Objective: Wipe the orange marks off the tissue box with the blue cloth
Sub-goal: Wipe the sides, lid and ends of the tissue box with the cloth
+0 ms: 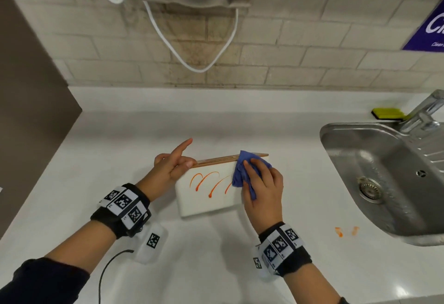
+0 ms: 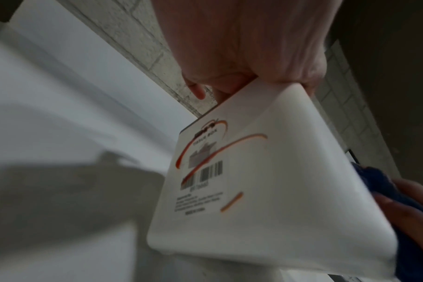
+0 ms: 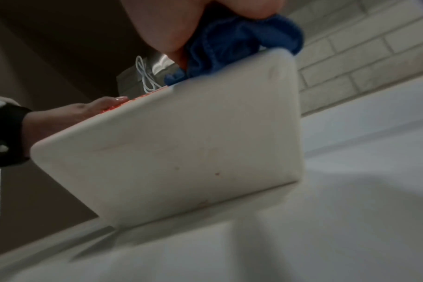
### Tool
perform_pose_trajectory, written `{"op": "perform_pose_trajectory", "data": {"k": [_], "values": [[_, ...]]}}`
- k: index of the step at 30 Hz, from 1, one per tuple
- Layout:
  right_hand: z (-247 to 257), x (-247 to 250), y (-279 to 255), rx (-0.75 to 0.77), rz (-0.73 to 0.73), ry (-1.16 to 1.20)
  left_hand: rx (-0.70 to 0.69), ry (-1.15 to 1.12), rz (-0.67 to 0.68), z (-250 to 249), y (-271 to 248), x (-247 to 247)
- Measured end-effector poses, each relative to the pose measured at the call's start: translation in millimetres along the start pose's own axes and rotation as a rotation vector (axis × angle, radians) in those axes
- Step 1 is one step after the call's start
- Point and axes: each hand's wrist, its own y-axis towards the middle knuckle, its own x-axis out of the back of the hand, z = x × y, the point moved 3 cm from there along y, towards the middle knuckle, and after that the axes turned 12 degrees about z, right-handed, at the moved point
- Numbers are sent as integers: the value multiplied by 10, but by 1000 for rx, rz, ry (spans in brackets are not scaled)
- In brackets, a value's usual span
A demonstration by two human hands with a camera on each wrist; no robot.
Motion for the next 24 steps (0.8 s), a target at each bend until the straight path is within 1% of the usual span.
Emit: {"op": "perform_pose_trajectory", "data": {"k": [3,5,9,12,14,16,20,22,24], "values": [[159,-103,79,-82,54,127,1,36,-17,-81,-6,24],[330,-176,132,-75,84,211,8,62,-12,-110,-5,45],[663,-299,157,12,199,262,37,39,-36,-99,25,65],[854,-374,146,100,271,210,77,-77,-73,-74,3,57],[918,-377,161,167,310,160,86,-112,-82,-39,1,63],[911,-345,207,262,375,109,72,-100,-72,-42,30,71],[719,-280,200,461,523,66,47,13,-44,-37,86,91],[574,-237,137,496,572,84,23,45,-43,-38,93,87],[425,-140,85,492,593,97,14,45,-41,-56,78,74]]}}
